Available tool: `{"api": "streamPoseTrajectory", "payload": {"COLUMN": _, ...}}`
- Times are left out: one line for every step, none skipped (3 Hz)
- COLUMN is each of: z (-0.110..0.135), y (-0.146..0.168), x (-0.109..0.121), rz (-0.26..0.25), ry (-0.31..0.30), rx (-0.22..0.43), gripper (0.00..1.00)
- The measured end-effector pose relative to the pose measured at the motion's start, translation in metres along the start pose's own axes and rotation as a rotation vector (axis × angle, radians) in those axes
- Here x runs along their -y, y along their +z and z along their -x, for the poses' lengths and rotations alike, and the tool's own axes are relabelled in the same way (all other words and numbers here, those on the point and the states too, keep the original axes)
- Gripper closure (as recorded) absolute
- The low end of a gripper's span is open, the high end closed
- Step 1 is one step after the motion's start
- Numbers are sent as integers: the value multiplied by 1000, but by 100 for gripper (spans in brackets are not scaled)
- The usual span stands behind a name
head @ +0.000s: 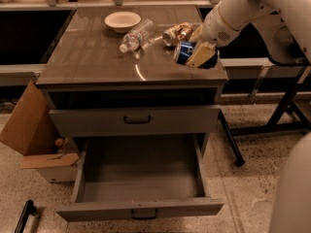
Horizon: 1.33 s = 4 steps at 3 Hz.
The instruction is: Pick pepsi can from middle drawer and place on counter
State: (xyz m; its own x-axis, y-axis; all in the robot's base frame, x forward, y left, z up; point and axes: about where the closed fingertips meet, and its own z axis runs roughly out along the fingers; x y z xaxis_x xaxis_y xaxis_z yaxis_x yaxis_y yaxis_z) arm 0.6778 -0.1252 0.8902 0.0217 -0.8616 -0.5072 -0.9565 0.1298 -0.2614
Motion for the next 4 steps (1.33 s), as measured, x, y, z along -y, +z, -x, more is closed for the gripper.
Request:
{"api": "streamPoseTrajectory", "payload": {"z": 2, "y": 17, "x": 17, "rz": 17, "ry": 37, "rx": -34, "gripper": 100}}
{"api": "streamPoseTrajectory", "payload": {"z": -3, "y": 32, "x": 28, "rz": 29, "ry": 87, "rx": -62, "gripper": 82}}
{"api": "streamPoseTrajectory", "payload": {"z": -2, "y": 42, "x": 34, "rz": 40, "ry": 116, "rx": -80, "gripper": 58}}
{"api": "streamPoseTrajectory", "payload": {"z": 3, "y": 51, "x": 41, "rz": 51, "ry": 125, "rx": -87, "gripper": 35}}
